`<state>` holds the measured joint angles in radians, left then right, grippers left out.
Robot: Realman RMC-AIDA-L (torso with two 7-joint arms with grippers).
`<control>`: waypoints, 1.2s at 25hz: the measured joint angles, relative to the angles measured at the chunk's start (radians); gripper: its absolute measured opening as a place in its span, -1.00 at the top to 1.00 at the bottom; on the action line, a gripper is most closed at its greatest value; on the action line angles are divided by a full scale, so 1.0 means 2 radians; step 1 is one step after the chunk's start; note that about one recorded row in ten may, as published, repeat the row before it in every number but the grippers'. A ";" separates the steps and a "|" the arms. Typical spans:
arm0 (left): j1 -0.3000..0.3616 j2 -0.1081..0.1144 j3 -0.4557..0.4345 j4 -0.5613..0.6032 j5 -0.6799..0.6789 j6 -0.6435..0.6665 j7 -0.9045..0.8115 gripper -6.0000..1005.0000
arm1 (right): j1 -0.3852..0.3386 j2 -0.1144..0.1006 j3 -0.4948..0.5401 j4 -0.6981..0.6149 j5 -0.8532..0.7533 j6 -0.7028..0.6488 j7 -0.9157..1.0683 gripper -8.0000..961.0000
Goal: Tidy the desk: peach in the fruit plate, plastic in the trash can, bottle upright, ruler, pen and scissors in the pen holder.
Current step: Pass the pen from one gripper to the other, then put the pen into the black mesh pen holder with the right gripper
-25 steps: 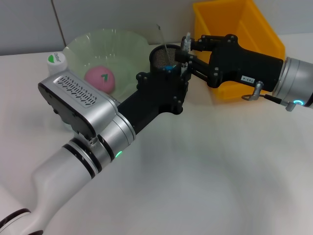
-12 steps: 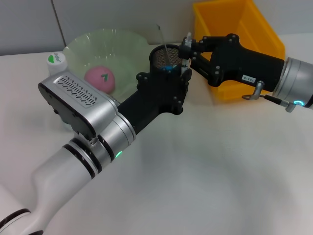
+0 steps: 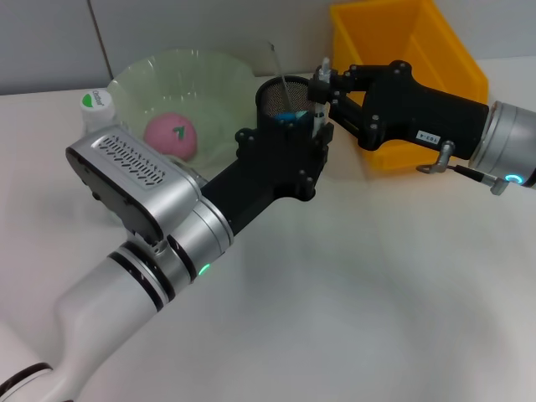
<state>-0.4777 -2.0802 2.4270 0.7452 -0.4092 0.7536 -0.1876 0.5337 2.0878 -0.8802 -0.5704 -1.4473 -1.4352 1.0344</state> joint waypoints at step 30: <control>0.034 0.026 -0.074 -0.063 0.254 0.096 -0.277 -0.71 | 0.006 -0.009 0.062 -0.010 0.066 0.053 0.037 0.72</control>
<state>-0.4107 -2.0276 2.2796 0.6189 0.0985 0.9461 -0.7419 0.5450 2.0690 -0.7567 -0.5909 -1.3144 -1.3297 1.1089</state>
